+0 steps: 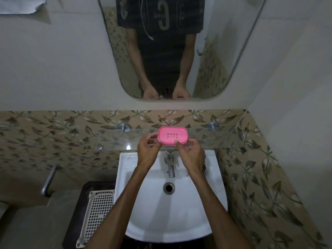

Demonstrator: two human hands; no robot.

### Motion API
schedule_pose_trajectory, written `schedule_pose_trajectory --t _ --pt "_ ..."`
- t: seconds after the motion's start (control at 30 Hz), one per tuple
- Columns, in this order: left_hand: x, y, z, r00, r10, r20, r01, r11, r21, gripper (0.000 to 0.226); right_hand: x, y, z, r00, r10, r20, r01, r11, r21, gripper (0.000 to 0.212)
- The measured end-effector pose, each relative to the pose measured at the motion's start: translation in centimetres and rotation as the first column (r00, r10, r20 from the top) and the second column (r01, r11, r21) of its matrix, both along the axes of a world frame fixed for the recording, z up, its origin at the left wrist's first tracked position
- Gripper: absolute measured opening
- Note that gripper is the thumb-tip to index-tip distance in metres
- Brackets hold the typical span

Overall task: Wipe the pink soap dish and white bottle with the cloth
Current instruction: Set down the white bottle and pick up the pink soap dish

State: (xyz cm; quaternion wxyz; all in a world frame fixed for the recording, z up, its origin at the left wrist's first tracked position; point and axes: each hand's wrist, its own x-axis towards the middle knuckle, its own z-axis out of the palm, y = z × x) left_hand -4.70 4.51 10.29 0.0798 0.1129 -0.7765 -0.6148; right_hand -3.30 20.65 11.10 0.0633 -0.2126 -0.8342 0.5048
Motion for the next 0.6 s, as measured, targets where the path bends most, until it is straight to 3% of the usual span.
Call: schedule_pose_trajectory --t 0.1,0.2,0.3,0.43,0.6 --pt "-0.1 0.0 -0.3 1.000 0.022 0.008 -0.021 0.999 -0.031 0.034 0.0 0.7 0.0 1.000 0.011 0.014 -0.012 0.997 0.076 0.047" --pt "-0.4 0.0 -0.2 0.998 0.070 0.002 -0.070 0.996 -0.049 0.042 0.0 1.2 0.2 0.997 -0.032 -0.073 0.043 0.987 0.152 0.063" --pt "-1.1 0.2 0.1 0.998 0.063 0.003 -0.063 0.996 -0.067 0.043 -1.1 1.5 0.7 0.987 -0.012 -0.162 0.042 0.983 0.180 0.054" --pt "-1.8 0.5 0.1 0.997 0.038 0.073 -0.035 0.999 -0.039 0.035 -2.7 1.6 1.0 0.988 0.093 -0.127 -0.074 0.986 0.148 0.034" --pt "-1.5 0.5 -0.4 0.996 0.040 0.081 -0.041 0.999 0.021 0.037 -3.1 1.7 0.5 0.978 0.150 -0.143 -0.128 0.980 0.155 0.040"
